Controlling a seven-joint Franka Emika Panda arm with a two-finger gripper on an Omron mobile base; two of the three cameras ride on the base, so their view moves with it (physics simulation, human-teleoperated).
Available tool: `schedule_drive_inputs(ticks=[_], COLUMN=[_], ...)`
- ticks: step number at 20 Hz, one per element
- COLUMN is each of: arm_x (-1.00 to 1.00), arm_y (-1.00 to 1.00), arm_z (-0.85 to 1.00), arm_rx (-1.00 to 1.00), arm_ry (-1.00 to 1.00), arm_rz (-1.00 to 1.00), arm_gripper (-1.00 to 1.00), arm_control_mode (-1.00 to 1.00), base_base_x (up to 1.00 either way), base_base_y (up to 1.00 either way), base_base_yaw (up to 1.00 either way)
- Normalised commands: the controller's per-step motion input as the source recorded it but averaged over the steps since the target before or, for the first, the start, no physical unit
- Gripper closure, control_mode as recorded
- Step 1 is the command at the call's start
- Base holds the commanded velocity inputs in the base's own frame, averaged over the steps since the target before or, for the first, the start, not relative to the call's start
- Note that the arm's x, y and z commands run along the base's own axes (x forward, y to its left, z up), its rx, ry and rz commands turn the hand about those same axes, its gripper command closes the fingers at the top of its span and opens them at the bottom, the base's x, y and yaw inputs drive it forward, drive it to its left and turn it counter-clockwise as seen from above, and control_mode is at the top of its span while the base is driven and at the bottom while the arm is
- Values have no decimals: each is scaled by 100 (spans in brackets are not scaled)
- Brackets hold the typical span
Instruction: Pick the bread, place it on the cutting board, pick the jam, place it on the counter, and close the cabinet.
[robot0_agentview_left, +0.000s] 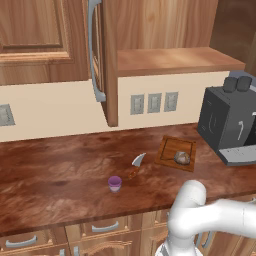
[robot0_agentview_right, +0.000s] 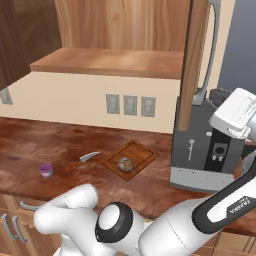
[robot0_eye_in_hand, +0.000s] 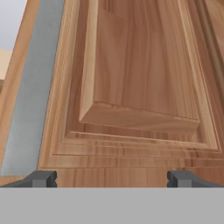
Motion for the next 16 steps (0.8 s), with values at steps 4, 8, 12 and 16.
schedule_drive_inputs(ticks=[4,8,12,16], arm_x=[-16,-15,-1,0], arm_y=[-21,-21,-7,0], arm_z=[1,11,13,10], arm_rx=[0,0,0,0], arm_ry=[0,0,0,0], arm_rz=[6,5,3,0], arm_gripper=[-100,-100,-100,-100], arm_control_mode=[-100,-100,-100,-100], base_base_x=[0,0,0,0], base_base_y=[0,0,0,0], base_base_yaw=[0,0,0,0])
